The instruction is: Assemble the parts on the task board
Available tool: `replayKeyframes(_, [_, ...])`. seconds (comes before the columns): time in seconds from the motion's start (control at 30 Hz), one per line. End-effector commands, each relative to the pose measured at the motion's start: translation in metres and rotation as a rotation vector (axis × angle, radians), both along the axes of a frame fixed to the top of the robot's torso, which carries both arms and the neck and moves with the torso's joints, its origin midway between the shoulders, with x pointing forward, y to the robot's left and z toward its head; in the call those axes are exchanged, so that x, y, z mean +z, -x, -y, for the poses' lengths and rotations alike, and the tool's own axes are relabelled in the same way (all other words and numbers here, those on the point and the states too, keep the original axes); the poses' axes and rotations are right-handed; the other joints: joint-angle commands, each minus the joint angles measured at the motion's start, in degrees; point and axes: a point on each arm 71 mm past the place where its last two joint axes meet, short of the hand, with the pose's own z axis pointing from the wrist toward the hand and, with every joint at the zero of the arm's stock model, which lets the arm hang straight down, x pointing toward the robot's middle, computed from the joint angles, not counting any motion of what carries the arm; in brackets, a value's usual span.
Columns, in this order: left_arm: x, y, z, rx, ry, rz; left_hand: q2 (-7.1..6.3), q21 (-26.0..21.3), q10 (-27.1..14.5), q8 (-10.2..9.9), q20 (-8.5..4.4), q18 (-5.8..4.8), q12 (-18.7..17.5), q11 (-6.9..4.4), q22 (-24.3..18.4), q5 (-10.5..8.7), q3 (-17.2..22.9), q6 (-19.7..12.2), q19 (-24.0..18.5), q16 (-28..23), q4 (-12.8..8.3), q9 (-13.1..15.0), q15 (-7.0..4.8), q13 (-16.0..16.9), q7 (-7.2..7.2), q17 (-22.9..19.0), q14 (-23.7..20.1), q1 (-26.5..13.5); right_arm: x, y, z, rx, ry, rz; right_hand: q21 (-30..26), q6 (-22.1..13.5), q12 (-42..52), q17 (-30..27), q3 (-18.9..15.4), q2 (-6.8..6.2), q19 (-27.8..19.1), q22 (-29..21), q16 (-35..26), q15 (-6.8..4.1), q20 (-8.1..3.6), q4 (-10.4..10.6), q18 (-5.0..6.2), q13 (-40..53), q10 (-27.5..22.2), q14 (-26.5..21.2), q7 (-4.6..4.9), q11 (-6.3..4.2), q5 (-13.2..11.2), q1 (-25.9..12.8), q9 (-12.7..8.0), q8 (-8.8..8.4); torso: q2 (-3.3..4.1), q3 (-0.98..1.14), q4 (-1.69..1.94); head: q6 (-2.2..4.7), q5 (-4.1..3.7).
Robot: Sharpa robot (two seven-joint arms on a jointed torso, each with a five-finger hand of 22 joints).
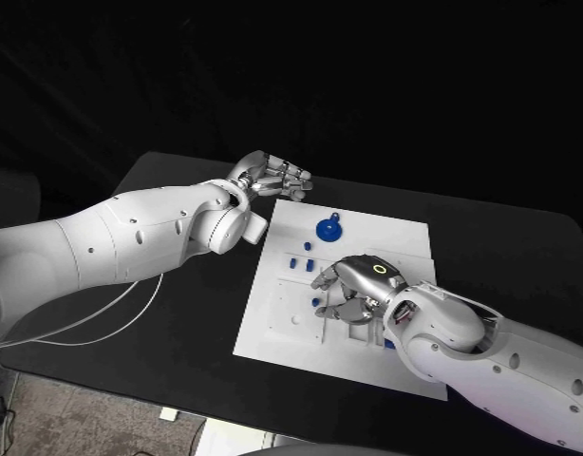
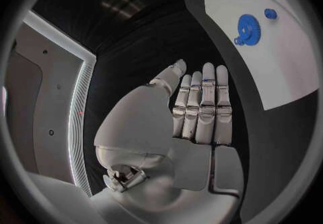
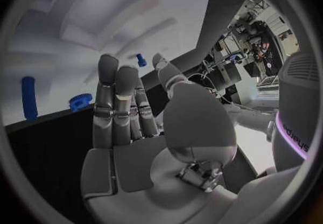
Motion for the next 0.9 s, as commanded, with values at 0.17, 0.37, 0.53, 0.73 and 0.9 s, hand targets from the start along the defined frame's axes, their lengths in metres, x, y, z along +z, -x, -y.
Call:
replayKeyframes(0.17, [0.001, 0.000, -0.002, -0.006, 0.007, 0.001, 0.19, 0.05, -0.34, -0.20, 0.36, 0.40, -0.32, 0.02, -0.09, -0.35, -0.17, -0.22, 0.15, -0.22, 0.24, 0.08, 0.04, 0.02, 0.37, -0.06, -0.34, 0.41, 0.027, -0.004, 0.019, -0.027, -0.096, 0.023, 0.78, 0.90, -0.29, -0.02, 5.18, 0.54, 2.15, -0.47, 0.33, 0.17, 0.00, -1.36, 0.19, -0.08, 1.32, -0.12, 0.81, -0.37, 0.29, 0.85, -0.09, 0.02, -0.09, -0.07, -0.09, 0.49, -0.99])
replayKeyframes(0.37, [0.001, 0.000, -0.002, -0.009, 0.009, 0.003, 0.19, 0.05, -0.34, -0.20, 0.36, 0.40, -0.32, 0.02, -0.09, -0.35, -0.17, -0.22, 0.15, -0.22, 0.24, 0.08, 0.04, 0.02, 0.37, -0.06, -0.34, 0.41, 0.039, -0.017, 0.046, -0.055, -0.032, 0.002, 1.49, 1.29, -0.22, 0.28, 11.81, -1.03, 2.03, -0.30, 0.67, 0.04, -0.15, -2.58, 0.14, -0.05, 2.20, -0.21, 0.93, -0.48, 3.03, -1.97, -0.04, 0.09, -0.07, -0.10, -0.07, 0.95, -1.61])
replayKeyframes(0.53, [0.003, 0.001, -0.002, -0.007, 0.015, 0.019, 0.23, 0.08, -0.29, -0.18, 0.37, 0.45, -0.29, 0.01, -0.15, -0.29, -0.15, -0.23, 0.16, -0.18, 0.24, 0.08, 0.02, 0.03, 0.39, -0.06, -0.31, 0.49, 0.042, -0.028, 0.077, -0.103, 0.021, -0.027, 1.47, 1.27, -0.22, 0.33, 9.58, -0.59, 2.08, -0.51, 0.68, 0.19, -0.03, -2.24, 0.15, -0.05, 1.63, -0.13, 1.02, -0.34, 3.41, -1.41, -0.05, 0.08, -0.01, -0.08, -0.02, 1.44, -1.98])
replayKeyframes(0.73, [0.003, 0.001, -0.003, -0.007, 0.019, 0.024, 0.18, 0.07, -0.22, -0.18, 0.38, 0.43, -0.31, -0.01, -0.14, -0.21, -0.18, -0.18, 0.13, -0.21, 0.22, 0.08, 0.04, 0.02, 0.38, -0.08, -0.37, 0.48, 0.040, -0.036, 0.098, -0.147, 0.090, -0.047, 1.42, 0.57, -0.20, 0.28, 4.64, -0.46, 2.02, -0.98, 0.56, 0.33, 0.16, -1.00, 0.28, -0.03, 0.37, -0.18, 0.84, -0.12, 2.97, -0.30, -0.05, 0.10, 0.01, -0.03, -0.01, 1.51, -2.36])
replayKeyframes(0.9, [0.003, 0.001, -0.004, -0.008, 0.021, 0.024, 0.20, 0.05, -0.24, -0.19, 0.40, 0.42, -0.31, 0.00, -0.19, -0.21, -0.17, -0.19, 0.07, -0.22, 0.24, 0.08, 0.07, 0.02, 0.38, -0.10, -0.44, 0.45, 0.037, -0.038, 0.100, -0.158, 0.149, -0.050, 1.46, -0.18, -0.13, 0.17, 1.01, -0.41, 2.25, -2.10, 0.55, 0.58, 0.41, 0.89, 0.56, -0.02, -1.34, -0.16, 0.31, 0.26, 1.05, 0.86, -0.06, 0.08, 0.01, 0.02, 0.02, 1.58, -2.78])
